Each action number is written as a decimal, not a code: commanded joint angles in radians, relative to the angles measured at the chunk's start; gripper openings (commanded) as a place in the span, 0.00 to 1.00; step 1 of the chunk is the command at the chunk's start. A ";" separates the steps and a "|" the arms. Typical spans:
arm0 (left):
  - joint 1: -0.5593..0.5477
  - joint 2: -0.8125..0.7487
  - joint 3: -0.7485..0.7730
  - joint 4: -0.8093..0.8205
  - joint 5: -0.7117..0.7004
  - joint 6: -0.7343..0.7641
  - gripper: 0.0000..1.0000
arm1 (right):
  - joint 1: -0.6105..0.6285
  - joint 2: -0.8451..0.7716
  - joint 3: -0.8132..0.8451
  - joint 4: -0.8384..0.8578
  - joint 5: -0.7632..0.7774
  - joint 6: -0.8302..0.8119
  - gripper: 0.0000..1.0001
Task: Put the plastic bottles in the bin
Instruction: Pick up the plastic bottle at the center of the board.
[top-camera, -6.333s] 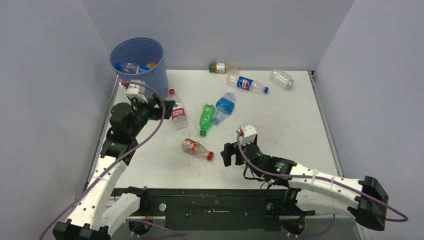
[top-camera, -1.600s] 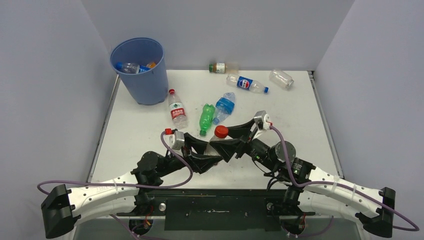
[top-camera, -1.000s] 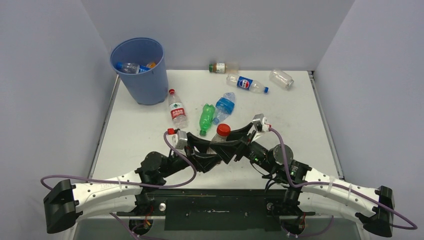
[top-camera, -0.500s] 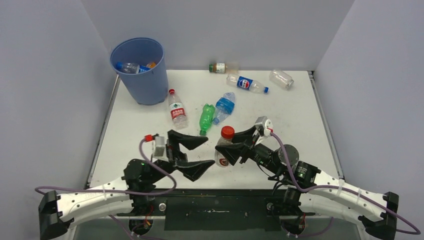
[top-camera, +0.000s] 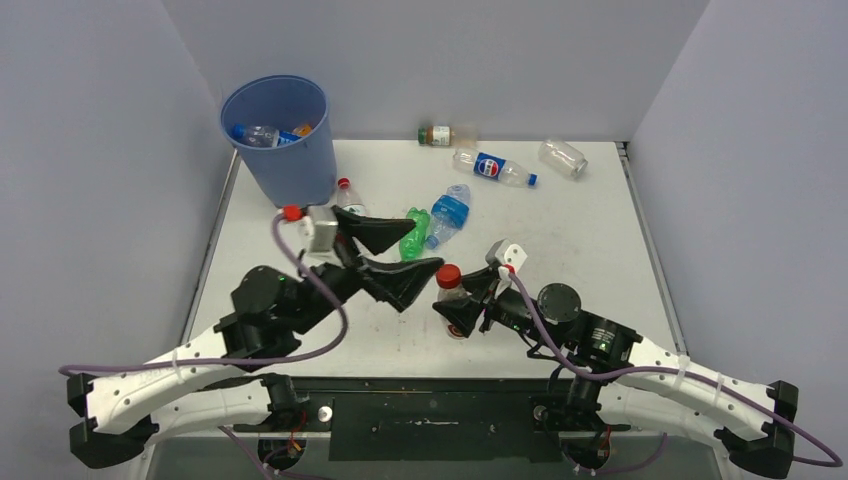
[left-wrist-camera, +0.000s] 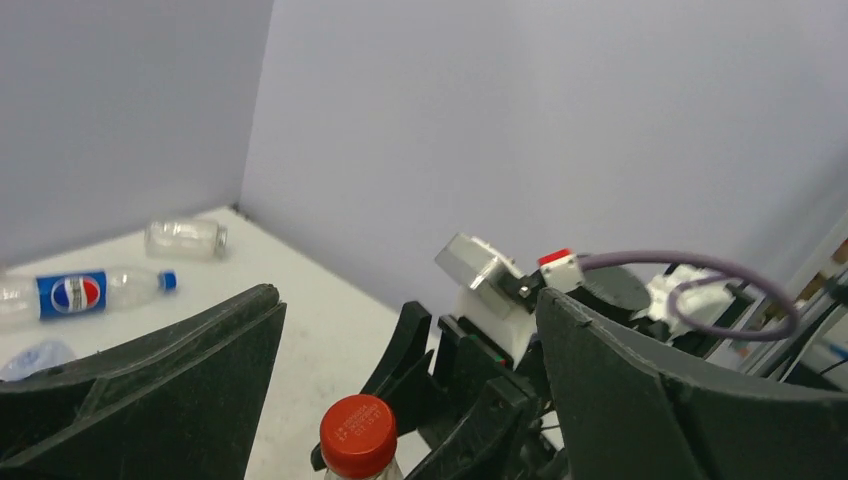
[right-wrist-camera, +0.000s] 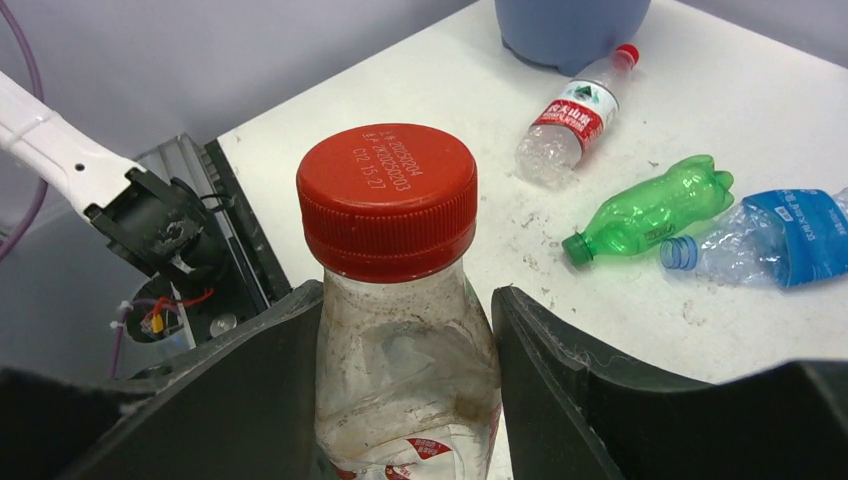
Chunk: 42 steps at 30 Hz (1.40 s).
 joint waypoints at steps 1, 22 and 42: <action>-0.004 0.133 0.095 -0.264 0.045 0.009 0.97 | -0.003 0.012 0.036 0.032 -0.023 -0.013 0.05; 0.013 0.232 0.105 -0.312 0.060 -0.076 0.69 | -0.002 -0.007 0.027 0.095 -0.039 0.004 0.05; 0.387 0.140 0.212 -0.338 -0.084 0.048 0.00 | -0.002 -0.053 0.124 -0.041 -0.027 0.087 0.90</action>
